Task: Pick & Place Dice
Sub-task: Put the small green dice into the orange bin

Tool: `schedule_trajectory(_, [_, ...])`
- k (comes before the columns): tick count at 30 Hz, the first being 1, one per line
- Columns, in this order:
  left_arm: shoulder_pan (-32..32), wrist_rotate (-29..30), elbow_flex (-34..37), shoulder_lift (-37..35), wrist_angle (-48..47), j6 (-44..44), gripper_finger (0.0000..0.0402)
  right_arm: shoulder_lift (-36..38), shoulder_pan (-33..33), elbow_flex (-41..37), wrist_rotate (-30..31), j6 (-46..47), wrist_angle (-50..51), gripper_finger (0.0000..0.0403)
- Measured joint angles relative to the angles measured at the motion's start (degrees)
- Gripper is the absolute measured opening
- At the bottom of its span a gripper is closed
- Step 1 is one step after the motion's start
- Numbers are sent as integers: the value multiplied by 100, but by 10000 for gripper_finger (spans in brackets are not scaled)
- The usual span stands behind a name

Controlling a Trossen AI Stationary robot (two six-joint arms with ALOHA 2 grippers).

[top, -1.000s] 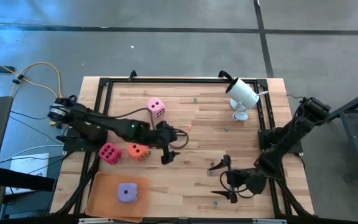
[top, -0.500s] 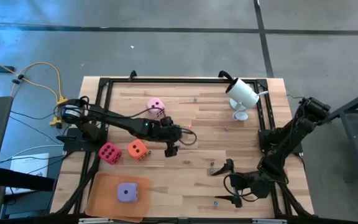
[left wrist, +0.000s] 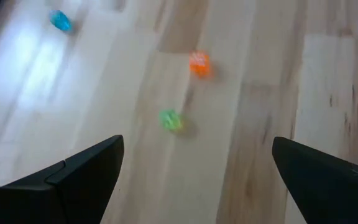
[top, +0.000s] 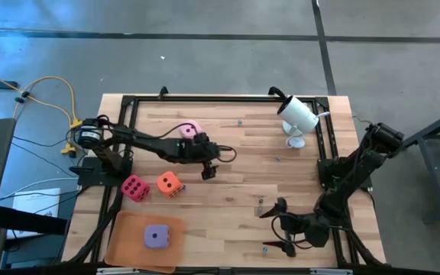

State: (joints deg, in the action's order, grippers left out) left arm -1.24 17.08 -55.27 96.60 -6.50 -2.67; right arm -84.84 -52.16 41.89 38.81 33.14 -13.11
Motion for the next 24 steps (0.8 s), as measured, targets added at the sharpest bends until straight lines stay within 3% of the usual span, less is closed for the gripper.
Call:
schedule_trajectory(9, [-177,-112,666,0,1384,49,400,0,-153,0,406,12,-80,397])
schedule_trajectory(24, [-481,-345,771,260,1763,-445,400,2,-186,0,478,-21,-34,396])
